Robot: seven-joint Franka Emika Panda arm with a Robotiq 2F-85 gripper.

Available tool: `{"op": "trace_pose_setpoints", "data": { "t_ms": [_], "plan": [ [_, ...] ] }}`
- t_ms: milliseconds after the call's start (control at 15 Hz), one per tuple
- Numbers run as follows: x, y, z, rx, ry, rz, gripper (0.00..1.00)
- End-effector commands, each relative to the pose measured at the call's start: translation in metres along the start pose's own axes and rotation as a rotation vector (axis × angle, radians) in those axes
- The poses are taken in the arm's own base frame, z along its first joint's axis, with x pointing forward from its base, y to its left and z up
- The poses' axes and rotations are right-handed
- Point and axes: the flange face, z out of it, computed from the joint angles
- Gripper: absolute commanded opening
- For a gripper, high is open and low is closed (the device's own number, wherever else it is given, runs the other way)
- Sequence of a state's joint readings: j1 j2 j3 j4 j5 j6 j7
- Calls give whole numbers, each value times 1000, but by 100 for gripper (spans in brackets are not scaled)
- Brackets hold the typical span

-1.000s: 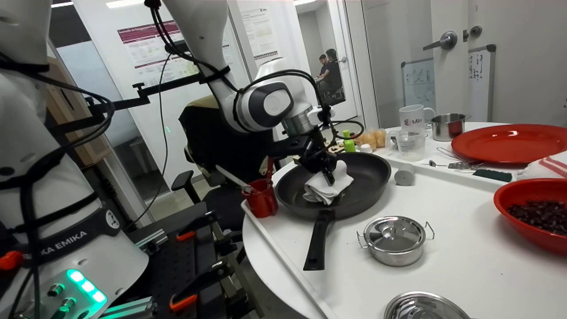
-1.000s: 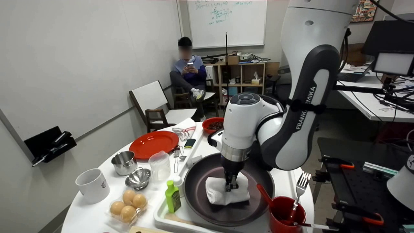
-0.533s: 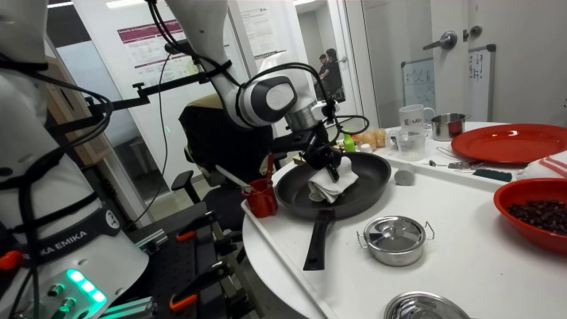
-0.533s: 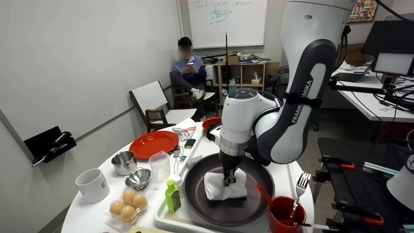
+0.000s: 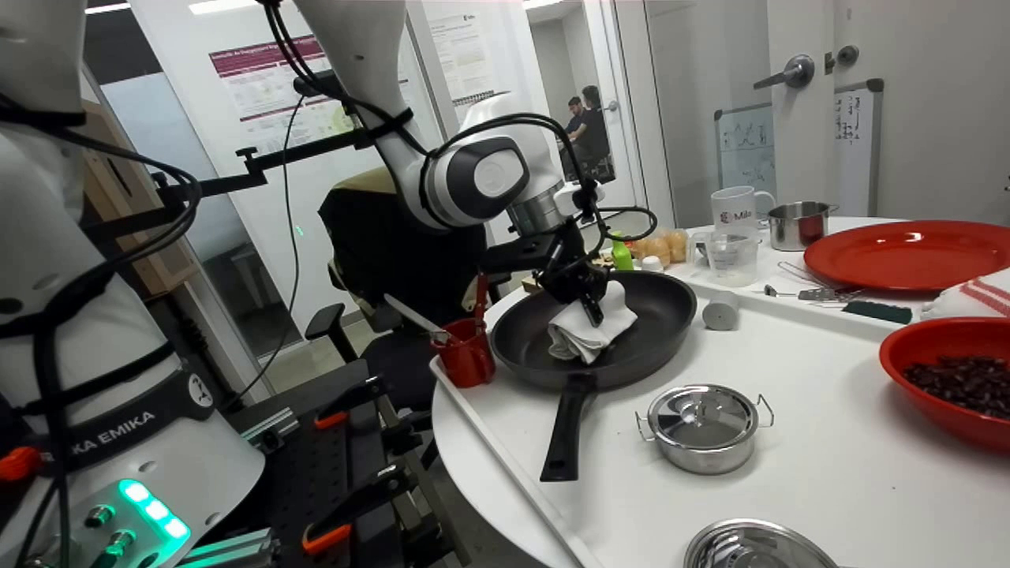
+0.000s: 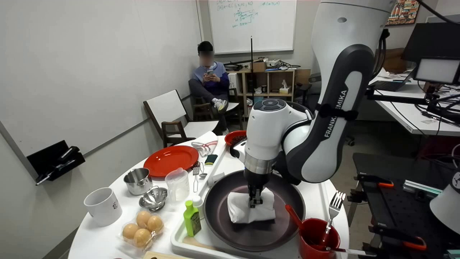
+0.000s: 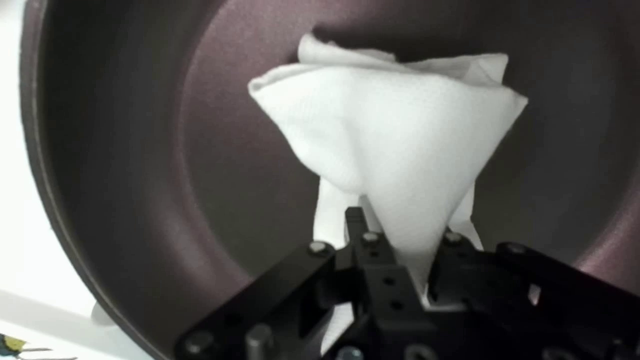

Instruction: Wipe the pan with the white cloth

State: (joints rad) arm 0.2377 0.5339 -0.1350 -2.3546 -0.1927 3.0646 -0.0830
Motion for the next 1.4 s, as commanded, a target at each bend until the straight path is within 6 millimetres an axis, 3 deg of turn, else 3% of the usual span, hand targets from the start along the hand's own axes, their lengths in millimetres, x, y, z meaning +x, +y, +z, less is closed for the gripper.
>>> {"op": "trace_pose_setpoints", "data": {
  "t_ms": [0,333,733,1000,1333],
  "plan": [
    [-1,-3,2,6,-2,-1,9],
    [6,16,-18,-1,37,36,9],
    [13,57,-59,-26,113,114,9],
    [17,94,-77,-80,159,190,9],
    [16,152,-73,-143,168,333,9]
  ]
}}
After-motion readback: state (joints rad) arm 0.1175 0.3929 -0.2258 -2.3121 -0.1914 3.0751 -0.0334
